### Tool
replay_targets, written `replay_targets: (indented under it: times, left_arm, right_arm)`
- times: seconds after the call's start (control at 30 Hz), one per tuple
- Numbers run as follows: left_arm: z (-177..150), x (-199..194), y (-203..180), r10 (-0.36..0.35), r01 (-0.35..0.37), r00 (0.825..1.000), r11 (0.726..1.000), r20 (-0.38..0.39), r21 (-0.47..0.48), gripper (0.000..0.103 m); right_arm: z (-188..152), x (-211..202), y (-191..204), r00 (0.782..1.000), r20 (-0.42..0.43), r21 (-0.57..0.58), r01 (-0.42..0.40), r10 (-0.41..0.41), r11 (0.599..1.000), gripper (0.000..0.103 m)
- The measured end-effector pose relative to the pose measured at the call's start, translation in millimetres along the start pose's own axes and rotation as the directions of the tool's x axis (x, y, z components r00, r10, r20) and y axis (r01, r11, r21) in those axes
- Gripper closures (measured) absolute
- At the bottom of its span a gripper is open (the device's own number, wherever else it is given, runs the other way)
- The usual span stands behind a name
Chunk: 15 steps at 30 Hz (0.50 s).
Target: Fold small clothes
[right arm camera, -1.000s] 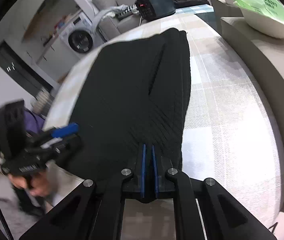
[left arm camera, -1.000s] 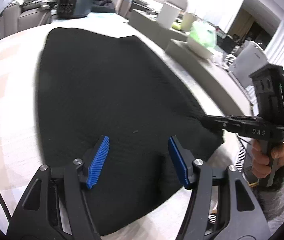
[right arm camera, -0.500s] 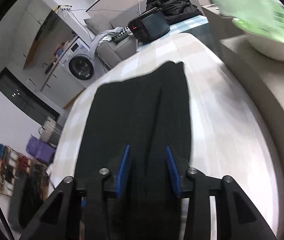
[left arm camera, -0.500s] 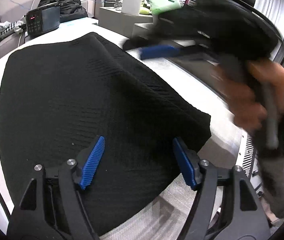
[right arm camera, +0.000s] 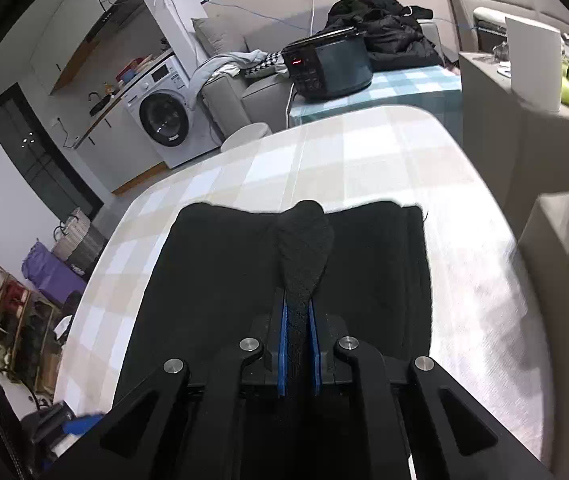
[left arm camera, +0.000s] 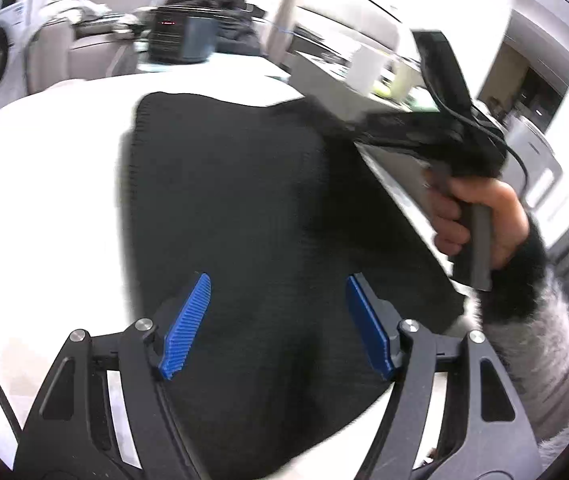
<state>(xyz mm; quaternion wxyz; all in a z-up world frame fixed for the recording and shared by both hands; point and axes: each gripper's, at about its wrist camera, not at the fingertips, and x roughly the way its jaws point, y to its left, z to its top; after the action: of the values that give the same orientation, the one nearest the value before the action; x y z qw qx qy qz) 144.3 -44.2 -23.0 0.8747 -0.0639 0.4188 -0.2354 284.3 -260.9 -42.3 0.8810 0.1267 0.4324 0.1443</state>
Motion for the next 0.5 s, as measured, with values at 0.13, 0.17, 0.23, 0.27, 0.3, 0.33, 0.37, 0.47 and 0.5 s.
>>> replay_targets:
  times: [0.13,0.17,0.23,0.27,0.3,0.33,0.37,0.47,0.5]
  left_arm:
    - [0.0,-5.2,35.6,0.075,-0.075,0.997,0.994,-0.001,-0.075,0.036]
    - [0.0,-6.4,45.6,0.090,-0.090,0.996,0.991,-0.004,-0.101,0.036]
    - [0.3,-8.0,62.0,0.102,-0.103,0.995,0.985,-0.009,-0.137,0.036]
    - [-0.9,-10.0,70.8,0.103,-0.104,0.995,0.982,-0.012,-0.157,0.036]
    - [-3.1,-13.0,78.1,0.103,-0.104,0.995,0.980,-0.012,-0.169,0.036]
    - [-6.7,-14.9,84.0,0.101,-0.102,0.995,0.979,-0.014,-0.178,0.036]
    - [-8.2,-15.1,85.7,0.096,-0.098,0.995,0.979,-0.016,-0.178,0.036]
    - [-13.8,-14.7,82.6,0.080,-0.083,0.997,0.983,-0.025,-0.161,0.036]
    - [-14.0,-11.1,80.6,0.076,-0.080,0.997,0.985,-0.032,-0.150,0.036]
  right_arm:
    - [-3.3,39.6,-15.3,0.980,-0.152,-0.001,0.127,-0.126,0.992,0.088]
    - [-4.1,35.3,-18.7,0.986,-0.130,0.026,0.109,-0.105,0.994,0.083]
    - [-7.3,19.4,-20.1,0.989,-0.132,0.055,0.076,-0.069,0.996,0.076]
    - [-10.7,11.9,-21.0,0.990,-0.132,0.066,0.053,-0.044,0.996,0.072]
    - [-16.9,1.7,-20.8,0.991,-0.134,0.074,0.013,-0.003,0.997,0.071]
    - [-25.5,-8.2,-18.8,0.989,-0.145,0.074,-0.021,0.032,0.997,0.070]
    - [-33.6,-15.1,-17.2,0.986,-0.158,0.073,-0.045,0.056,0.996,0.070]
    - [-69.8,-39.2,-6.0,0.973,-0.201,0.059,-0.106,0.116,0.993,0.070]
    - [-80.8,-46.2,-4.6,0.969,-0.215,0.053,-0.111,0.119,0.992,0.070]
